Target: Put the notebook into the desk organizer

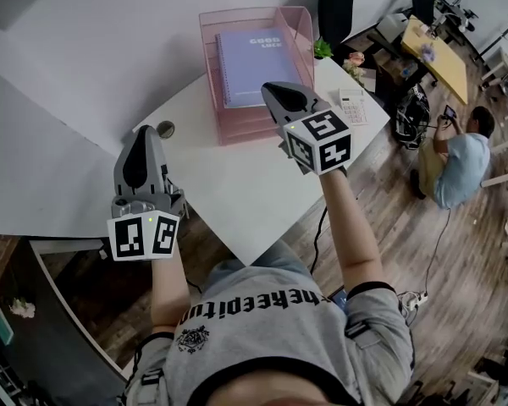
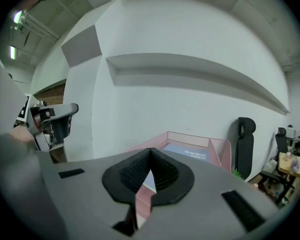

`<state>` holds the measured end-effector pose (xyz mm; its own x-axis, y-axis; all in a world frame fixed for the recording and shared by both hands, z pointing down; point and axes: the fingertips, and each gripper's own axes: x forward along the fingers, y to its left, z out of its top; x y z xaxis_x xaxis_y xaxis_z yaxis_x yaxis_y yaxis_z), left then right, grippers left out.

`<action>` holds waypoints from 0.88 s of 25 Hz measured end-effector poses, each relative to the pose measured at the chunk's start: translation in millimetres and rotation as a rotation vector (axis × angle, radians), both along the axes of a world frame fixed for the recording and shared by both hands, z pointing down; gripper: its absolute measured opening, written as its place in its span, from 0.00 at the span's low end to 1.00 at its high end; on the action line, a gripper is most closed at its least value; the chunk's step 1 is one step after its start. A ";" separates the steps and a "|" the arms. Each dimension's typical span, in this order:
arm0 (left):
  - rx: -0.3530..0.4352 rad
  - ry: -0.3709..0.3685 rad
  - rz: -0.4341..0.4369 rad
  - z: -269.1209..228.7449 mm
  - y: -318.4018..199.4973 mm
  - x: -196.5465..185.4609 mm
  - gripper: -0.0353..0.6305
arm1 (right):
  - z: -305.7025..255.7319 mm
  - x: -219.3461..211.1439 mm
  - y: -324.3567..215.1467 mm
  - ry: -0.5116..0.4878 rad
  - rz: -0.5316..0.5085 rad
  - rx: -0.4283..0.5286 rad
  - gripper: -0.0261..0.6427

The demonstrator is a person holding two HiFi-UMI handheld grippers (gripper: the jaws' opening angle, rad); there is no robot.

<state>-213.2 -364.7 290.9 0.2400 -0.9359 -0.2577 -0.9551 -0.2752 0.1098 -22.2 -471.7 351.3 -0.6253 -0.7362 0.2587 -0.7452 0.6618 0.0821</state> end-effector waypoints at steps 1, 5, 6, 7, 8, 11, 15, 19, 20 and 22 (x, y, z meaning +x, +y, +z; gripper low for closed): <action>0.003 -0.001 0.006 -1.6 0.6 2.5 0.06 | -3.2 3.6 3.2 -0.013 0.016 0.012 0.04; 0.017 -0.005 0.026 -8.2 3.7 10.4 0.06 | -16.2 15.7 16.9 -0.040 0.080 0.070 0.04; 0.020 -0.006 0.030 -9.7 4.4 11.9 0.06 | -19.3 18.2 20.0 -0.043 0.094 0.085 0.04; 0.024 -0.007 0.034 -11.1 5.0 13.4 0.06 | -22.3 20.4 23.1 -0.047 0.106 0.097 0.04; 0.028 -0.008 0.038 -12.5 5.7 14.7 0.06 | -25.1 22.4 26.3 -0.052 0.116 0.108 0.04; 0.038 -0.011 0.047 -16.3 8.6 18.8 0.06 | -33.8 28.2 37.5 -0.068 0.143 0.139 0.04; 0.050 -0.013 0.061 -20.7 13.2 24.9 0.06 | -44.5 34.1 54.2 -0.099 0.165 0.172 0.04; 0.056 -0.014 0.074 -23.6 17.0 30.3 0.06 | -51.7 39.0 69.5 -0.119 0.183 0.197 0.04; 0.057 -0.014 0.076 -24.3 18.1 31.5 0.06 | -53.5 40.2 73.2 -0.125 0.186 0.202 0.04; 0.061 -0.015 0.081 -25.7 20.3 33.7 0.06 | -57.1 43.1 80.0 -0.137 0.193 0.213 0.04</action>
